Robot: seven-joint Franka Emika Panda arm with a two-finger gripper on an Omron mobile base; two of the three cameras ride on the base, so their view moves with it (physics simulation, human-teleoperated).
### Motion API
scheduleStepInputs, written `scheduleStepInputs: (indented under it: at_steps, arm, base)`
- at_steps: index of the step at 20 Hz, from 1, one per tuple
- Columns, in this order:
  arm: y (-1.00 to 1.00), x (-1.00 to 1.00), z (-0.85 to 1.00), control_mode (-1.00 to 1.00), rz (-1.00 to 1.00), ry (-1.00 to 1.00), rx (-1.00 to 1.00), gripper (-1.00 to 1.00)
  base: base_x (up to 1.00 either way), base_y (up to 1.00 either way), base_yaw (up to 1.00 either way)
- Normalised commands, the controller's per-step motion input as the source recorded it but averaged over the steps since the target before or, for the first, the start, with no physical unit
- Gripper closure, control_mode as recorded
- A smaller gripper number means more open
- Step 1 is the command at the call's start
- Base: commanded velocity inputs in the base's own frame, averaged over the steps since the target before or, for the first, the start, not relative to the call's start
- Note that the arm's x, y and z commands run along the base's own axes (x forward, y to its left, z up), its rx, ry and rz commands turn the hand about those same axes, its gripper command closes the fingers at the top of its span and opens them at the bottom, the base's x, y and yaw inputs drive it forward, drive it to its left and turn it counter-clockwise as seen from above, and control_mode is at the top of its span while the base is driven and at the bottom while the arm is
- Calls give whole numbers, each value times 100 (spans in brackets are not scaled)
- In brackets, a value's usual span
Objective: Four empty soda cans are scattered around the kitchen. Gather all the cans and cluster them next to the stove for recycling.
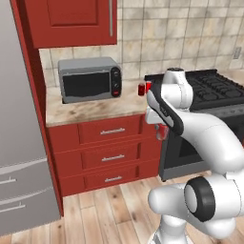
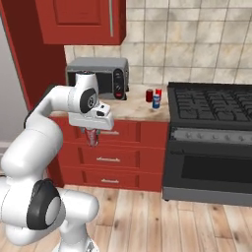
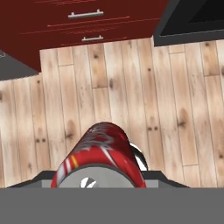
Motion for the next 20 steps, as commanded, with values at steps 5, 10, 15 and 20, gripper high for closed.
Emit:
scheduleStepInputs:
  at_steps: [5, 10, 15, 20]
  arm:
    - [0, 0, 0, 100, 0, 0, 0, 100]
    - [0, 0, 0, 100, 0, 0, 0, 100]
    - [0, 0, 0, 100, 0, 0, 0, 100]
    - [0, 0, 0, 100, 0, 0, 0, 100]
  base:
    - [50, -25, 0]
    - [50, -22, 0]
    - [40, -22, 0]
    - [36, -31, 0]
